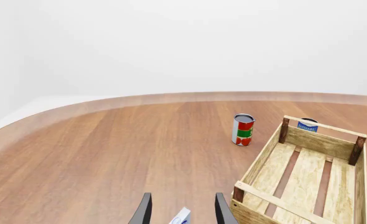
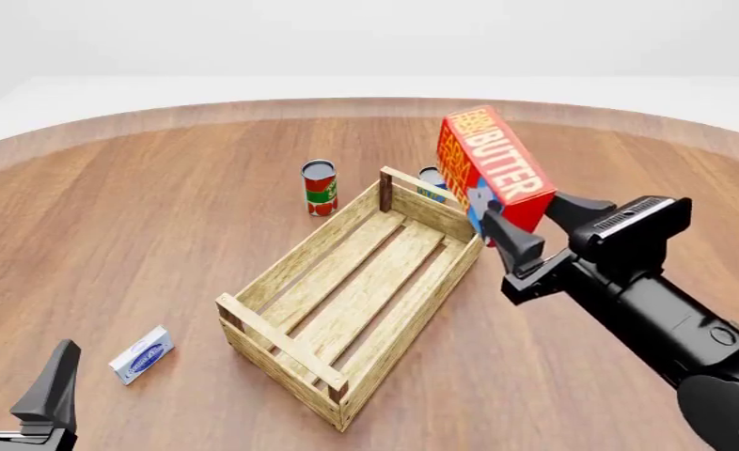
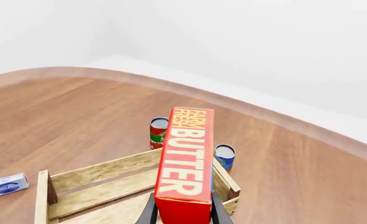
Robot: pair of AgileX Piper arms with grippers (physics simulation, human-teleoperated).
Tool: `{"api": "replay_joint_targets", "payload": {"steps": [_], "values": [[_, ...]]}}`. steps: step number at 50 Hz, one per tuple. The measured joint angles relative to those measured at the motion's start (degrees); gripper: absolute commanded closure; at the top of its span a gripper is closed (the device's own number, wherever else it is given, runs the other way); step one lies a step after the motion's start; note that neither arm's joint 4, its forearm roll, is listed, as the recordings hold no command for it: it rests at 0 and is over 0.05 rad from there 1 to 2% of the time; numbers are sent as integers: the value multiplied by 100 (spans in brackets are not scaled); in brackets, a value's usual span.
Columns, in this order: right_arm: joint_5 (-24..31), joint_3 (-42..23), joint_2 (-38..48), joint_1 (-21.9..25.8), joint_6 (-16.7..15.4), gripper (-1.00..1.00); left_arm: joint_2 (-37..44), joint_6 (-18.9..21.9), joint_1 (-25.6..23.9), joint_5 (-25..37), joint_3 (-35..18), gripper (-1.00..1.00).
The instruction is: Pick up the butter and put it in the tray.
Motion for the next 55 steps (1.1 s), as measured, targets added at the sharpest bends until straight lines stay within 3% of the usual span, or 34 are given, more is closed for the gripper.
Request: {"api": "replay_joint_targets", "payload": {"steps": [55], "values": [[-667, -819, 1907, 406, 91, 100, 0, 0, 0, 0, 0, -100]]}}
